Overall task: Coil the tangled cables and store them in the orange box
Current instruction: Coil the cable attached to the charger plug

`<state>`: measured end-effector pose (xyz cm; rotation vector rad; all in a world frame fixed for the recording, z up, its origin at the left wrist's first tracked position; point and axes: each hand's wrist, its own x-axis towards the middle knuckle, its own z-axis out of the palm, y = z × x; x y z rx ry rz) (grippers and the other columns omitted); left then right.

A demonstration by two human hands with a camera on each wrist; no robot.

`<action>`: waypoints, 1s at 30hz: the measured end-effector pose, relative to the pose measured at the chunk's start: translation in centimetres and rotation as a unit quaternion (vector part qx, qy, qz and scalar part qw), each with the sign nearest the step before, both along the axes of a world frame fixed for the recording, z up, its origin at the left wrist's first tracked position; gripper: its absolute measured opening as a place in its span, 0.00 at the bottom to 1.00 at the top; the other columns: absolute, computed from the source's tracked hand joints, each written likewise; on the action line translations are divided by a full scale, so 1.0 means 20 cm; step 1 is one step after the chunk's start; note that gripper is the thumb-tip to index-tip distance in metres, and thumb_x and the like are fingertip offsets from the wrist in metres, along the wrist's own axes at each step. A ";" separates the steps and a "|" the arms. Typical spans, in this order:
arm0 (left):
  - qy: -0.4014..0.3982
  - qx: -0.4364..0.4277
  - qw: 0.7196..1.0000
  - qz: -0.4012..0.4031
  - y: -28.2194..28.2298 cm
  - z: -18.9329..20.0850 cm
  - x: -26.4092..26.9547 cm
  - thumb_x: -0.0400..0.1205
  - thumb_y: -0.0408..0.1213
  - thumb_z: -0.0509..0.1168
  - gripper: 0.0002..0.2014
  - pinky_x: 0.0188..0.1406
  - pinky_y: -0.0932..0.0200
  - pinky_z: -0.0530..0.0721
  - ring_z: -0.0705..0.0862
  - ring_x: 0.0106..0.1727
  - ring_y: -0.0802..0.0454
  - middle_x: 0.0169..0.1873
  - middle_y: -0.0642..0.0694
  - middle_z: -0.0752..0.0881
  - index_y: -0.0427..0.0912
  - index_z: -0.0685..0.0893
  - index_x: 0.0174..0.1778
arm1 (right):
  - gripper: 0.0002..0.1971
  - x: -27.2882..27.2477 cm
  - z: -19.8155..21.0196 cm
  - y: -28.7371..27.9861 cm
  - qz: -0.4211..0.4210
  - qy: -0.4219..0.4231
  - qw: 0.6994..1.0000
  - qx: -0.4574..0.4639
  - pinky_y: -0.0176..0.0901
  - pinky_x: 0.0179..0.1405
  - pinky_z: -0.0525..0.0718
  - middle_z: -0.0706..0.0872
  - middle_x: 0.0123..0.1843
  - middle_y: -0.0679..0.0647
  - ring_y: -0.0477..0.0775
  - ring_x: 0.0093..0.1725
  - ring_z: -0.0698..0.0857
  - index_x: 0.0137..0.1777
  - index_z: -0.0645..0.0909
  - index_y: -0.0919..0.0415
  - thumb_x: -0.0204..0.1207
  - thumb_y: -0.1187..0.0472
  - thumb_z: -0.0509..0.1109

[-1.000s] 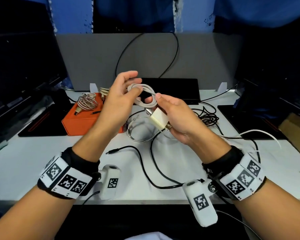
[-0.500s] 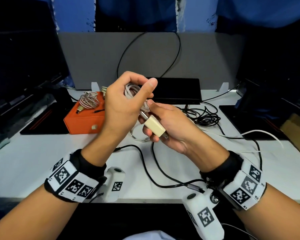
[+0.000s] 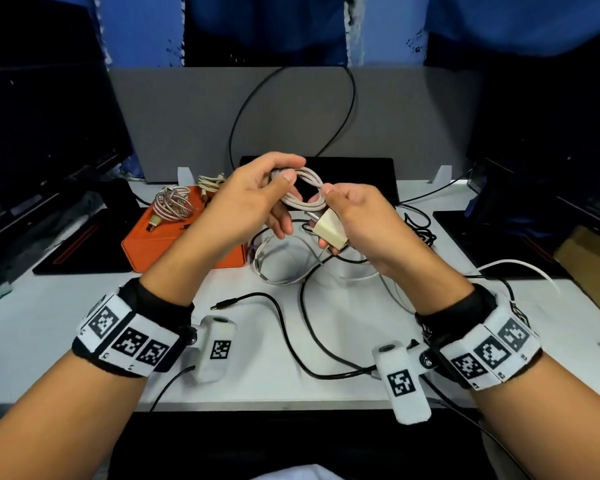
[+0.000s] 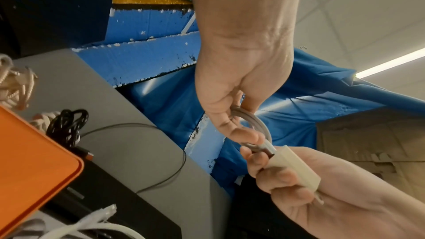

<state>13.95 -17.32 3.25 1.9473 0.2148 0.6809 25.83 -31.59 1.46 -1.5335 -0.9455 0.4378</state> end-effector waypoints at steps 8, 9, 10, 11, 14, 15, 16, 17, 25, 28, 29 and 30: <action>0.236 0.403 0.884 -0.004 0.03 0.11 0.06 0.78 0.67 0.70 0.47 0.80 0.52 0.67 0.63 0.85 0.48 0.87 0.56 0.51 0.64 0.51 0.89 | 0.21 0.12 0.08 0.07 -0.044 -0.126 0.989 -0.069 0.39 0.20 0.66 0.69 0.22 0.46 0.42 0.18 0.68 0.35 0.71 0.56 0.92 0.53 0.61; 0.254 0.445 0.859 0.000 0.04 0.12 0.08 0.78 0.67 0.70 0.48 0.82 0.48 0.65 0.62 0.86 0.46 0.88 0.55 0.52 0.65 0.49 0.89 | 0.21 0.14 0.09 0.07 -0.045 -0.153 0.984 -0.083 0.37 0.19 0.63 0.66 0.22 0.45 0.41 0.18 0.64 0.34 0.70 0.56 0.92 0.53 0.61; 0.258 0.482 0.837 0.005 0.05 0.12 0.09 0.78 0.67 0.69 0.48 0.83 0.45 0.65 0.64 0.85 0.45 0.86 0.51 0.57 0.63 0.49 0.90 | 0.22 0.15 0.10 0.08 -0.040 -0.182 0.977 -0.102 0.37 0.19 0.61 0.64 0.23 0.45 0.42 0.19 0.62 0.33 0.69 0.55 0.92 0.53 0.62; 0.254 0.509 0.822 0.006 0.06 0.13 0.11 0.79 0.67 0.68 0.47 0.82 0.43 0.66 0.67 0.82 0.45 0.83 0.48 0.64 0.62 0.50 0.90 | 0.23 0.16 0.11 0.08 -0.033 -0.206 0.970 -0.122 0.39 0.20 0.60 0.64 0.23 0.45 0.43 0.20 0.62 0.32 0.68 0.55 0.91 0.53 0.63; 0.254 0.523 0.814 -0.007 0.07 0.18 0.15 0.79 0.64 0.71 0.41 0.72 0.44 0.77 0.77 0.70 0.47 0.68 0.48 0.77 0.55 0.65 0.86 | 0.22 0.18 0.12 0.09 -0.012 -0.221 0.964 -0.145 0.44 0.26 0.63 0.70 0.27 0.53 0.49 0.25 0.67 0.35 0.74 0.62 0.91 0.51 0.63; 0.256 0.527 0.810 -0.012 0.08 0.20 0.17 0.79 0.63 0.71 0.37 0.68 0.44 0.79 0.79 0.66 0.47 0.65 0.49 0.78 0.53 0.71 0.81 | 0.21 0.19 0.11 0.10 -0.010 -0.213 0.967 -0.141 0.44 0.28 0.64 0.70 0.28 0.54 0.50 0.26 0.67 0.38 0.75 0.63 0.91 0.50 0.63; 0.256 0.532 0.807 -0.017 0.09 0.21 0.17 0.79 0.64 0.70 0.34 0.66 0.43 0.81 0.80 0.63 0.48 0.62 0.49 0.79 0.51 0.75 0.77 | 0.20 0.20 0.11 0.09 -0.007 -0.199 0.971 -0.134 0.44 0.28 0.64 0.69 0.27 0.53 0.49 0.25 0.67 0.39 0.76 0.63 0.91 0.51 0.63; 0.255 0.534 0.806 -0.025 0.10 0.21 0.17 0.78 0.65 0.68 0.32 0.64 0.43 0.82 0.80 0.61 0.49 0.60 0.50 0.78 0.51 0.77 0.74 | 0.20 0.21 0.10 0.09 -0.002 -0.181 0.975 -0.127 0.43 0.28 0.65 0.68 0.25 0.51 0.48 0.23 0.66 0.40 0.76 0.63 0.91 0.51 0.63; 0.229 0.536 0.811 -0.047 0.15 0.15 0.15 0.81 0.74 0.52 0.34 0.51 0.49 0.81 0.79 0.49 0.52 0.51 0.52 0.75 0.48 0.76 0.66 | 0.25 0.23 0.06 0.08 0.087 0.013 0.994 -0.062 0.53 0.40 0.87 0.88 0.37 0.61 0.62 0.36 0.88 0.52 0.86 0.70 0.91 0.46 0.61; 0.207 0.537 0.818 -0.009 0.21 0.14 0.17 0.85 0.68 0.54 0.28 0.45 0.52 0.74 0.77 0.47 0.52 0.49 0.52 0.73 0.46 0.75 0.64 | 0.34 0.30 0.03 0.09 0.054 0.102 0.991 -0.063 0.52 0.45 0.90 0.91 0.42 0.60 0.65 0.46 0.94 0.61 0.84 0.68 0.90 0.35 0.52; 0.205 0.538 0.818 0.008 0.24 0.15 0.18 0.86 0.65 0.54 0.27 0.45 0.53 0.72 0.76 0.47 0.51 0.50 0.51 0.73 0.44 0.75 0.65 | 0.36 0.33 0.00 0.10 0.042 0.093 0.991 -0.088 0.50 0.46 0.90 0.92 0.46 0.62 0.64 0.48 0.94 0.63 0.83 0.66 0.90 0.33 0.48; 0.209 0.538 0.816 0.022 0.26 0.15 0.19 0.87 0.64 0.55 0.27 0.46 0.53 0.70 0.76 0.47 0.51 0.51 0.50 0.73 0.43 0.75 0.67 | 0.37 0.34 -0.03 0.11 0.035 0.069 0.990 -0.121 0.50 0.48 0.89 0.93 0.51 0.63 0.62 0.50 0.94 0.65 0.83 0.64 0.90 0.33 0.46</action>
